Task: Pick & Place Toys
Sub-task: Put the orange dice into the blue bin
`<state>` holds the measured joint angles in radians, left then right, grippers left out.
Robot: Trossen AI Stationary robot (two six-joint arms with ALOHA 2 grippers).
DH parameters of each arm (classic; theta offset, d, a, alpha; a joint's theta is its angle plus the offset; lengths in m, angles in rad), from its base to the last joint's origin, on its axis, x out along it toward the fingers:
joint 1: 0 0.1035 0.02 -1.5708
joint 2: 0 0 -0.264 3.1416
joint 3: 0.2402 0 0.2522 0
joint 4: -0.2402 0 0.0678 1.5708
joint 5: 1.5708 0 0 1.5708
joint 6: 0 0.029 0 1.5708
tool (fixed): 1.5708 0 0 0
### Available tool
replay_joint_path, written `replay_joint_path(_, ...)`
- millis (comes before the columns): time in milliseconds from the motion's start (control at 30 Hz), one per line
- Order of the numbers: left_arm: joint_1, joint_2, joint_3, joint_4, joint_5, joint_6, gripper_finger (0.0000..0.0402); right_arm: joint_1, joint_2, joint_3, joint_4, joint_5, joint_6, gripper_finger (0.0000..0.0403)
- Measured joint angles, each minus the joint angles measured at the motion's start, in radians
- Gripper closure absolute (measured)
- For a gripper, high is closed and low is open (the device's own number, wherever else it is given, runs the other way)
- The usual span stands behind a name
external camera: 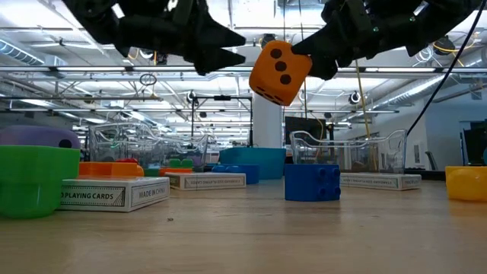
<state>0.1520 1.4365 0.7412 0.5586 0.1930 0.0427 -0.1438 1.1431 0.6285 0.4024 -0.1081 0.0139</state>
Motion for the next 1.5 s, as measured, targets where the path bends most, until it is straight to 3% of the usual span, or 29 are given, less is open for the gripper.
replay_joint_path(267,0.000,0.048,0.069,-0.032,0.024,0.011,0.0034,0.002,0.000,0.000,-0.011,0.002,-0.004,0.0069)
replay_joint_path(933,0.000,0.048,0.070,-0.098,-0.011,0.076,0.0036,0.002,0.000,0.000,-0.005,0.002,-0.026,0.0069)
replay_joint_path(1133,0.000,0.049,0.070,-0.092,-0.011,0.068,0.0007,0.002,0.000,0.000,0.019,0.002,-0.026,0.0069)
replay_joint_path(1500,0.000,0.048,0.070,-0.059,-0.011,0.039,0.0003,0.002,0.000,0.000,0.020,0.002,-0.026,0.0069)
